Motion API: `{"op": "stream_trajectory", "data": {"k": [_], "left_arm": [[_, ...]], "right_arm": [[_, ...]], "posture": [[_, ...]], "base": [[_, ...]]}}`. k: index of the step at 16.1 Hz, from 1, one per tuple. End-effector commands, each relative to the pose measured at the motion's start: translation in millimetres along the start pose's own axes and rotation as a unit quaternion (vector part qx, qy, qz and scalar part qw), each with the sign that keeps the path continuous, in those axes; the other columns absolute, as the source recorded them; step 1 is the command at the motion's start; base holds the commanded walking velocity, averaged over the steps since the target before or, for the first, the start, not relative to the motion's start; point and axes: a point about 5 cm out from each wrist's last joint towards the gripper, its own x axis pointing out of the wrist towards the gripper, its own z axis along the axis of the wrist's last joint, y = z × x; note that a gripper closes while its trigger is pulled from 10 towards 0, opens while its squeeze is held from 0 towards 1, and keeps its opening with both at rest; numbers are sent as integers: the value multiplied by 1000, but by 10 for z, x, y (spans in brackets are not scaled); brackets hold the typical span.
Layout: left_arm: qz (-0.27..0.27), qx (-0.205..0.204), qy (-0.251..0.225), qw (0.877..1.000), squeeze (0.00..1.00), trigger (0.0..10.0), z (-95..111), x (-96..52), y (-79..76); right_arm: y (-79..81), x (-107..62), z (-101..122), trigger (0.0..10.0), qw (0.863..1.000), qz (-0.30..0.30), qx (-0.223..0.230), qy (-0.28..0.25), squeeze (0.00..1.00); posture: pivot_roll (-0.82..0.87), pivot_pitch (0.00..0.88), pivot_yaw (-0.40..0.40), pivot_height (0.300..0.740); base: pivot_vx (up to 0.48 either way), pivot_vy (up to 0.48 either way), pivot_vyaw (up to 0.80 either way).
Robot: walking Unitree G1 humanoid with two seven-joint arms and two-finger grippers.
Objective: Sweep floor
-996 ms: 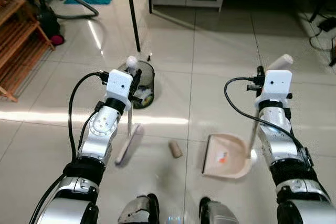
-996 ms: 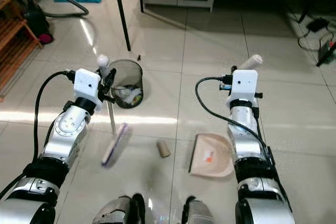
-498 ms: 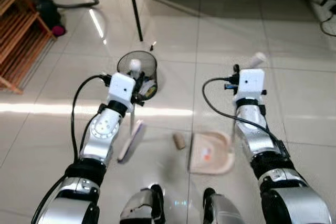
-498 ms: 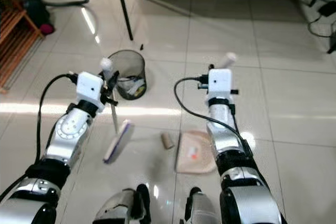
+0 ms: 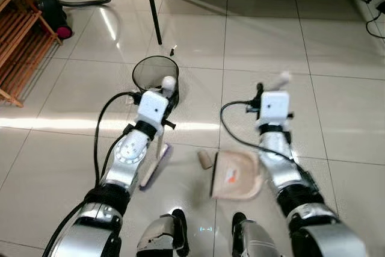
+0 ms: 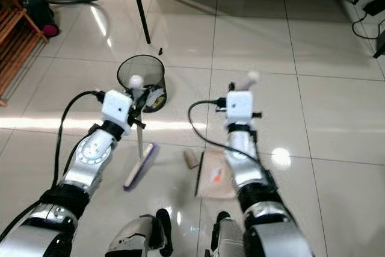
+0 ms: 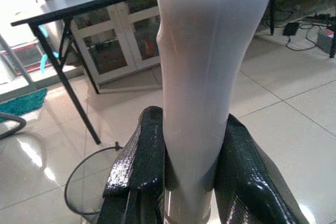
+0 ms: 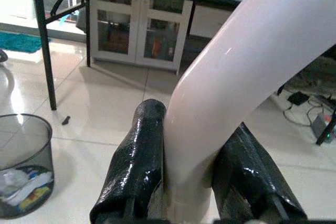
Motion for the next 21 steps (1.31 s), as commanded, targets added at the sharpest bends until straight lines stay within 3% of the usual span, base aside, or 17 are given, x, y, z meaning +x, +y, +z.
{"op": "stream_trajectory", "data": {"k": [1,5,9,11,12,14,18,20,21], "left_arm": [[-15,15,-15,1000,0,10000,52,45,-27],[-32,0,-21,999,0,10000,110,173,-138],[-100,-35,-45,993,0,10000,236,302,-391],[-196,-53,-52,978,0,10000,307,345,-601],[-218,-60,-52,973,0,10000,305,330,-649],[-238,-71,-57,967,0,10000,318,312,-695],[-314,-120,-89,937,0,10000,470,299,-848],[-340,-125,-121,924,0,10000,635,301,-848],[-339,-128,-127,923,0,10000,667,305,-833]], "right_arm": [[12,-27,17,10000,1000,-19,18,-6,0],[78,-28,51,10000,999,-35,27,-3,0],[61,-32,34,10000,999,-44,23,3,0],[47,-42,21,10000,999,-48,21,5,0],[42,-51,15,10000,999,-49,20,6,0],[41,-62,3,10000,999,-49,19,8,0],[20,-46,-4,10000,998,-52,18,12,0],[16,-36,0,10000,998,-54,18,13,0],[15,-37,-2,10000,998,-55,18,13,0]], "posture": [[52,304,92,740],[23,319,88,740],[18,314,78,740],[21,313,88,740],[20,308,89,740],[20,305,90,740],[26,302,95,740],[32,300,104,740],[32,300,104,740]], "base": [[0,0,0],[0,0,0],[0,0,0],[0,0,0],[0,0,0],[0,0,0],[0,0,0],[0,0,0],[0,0,0]]}}
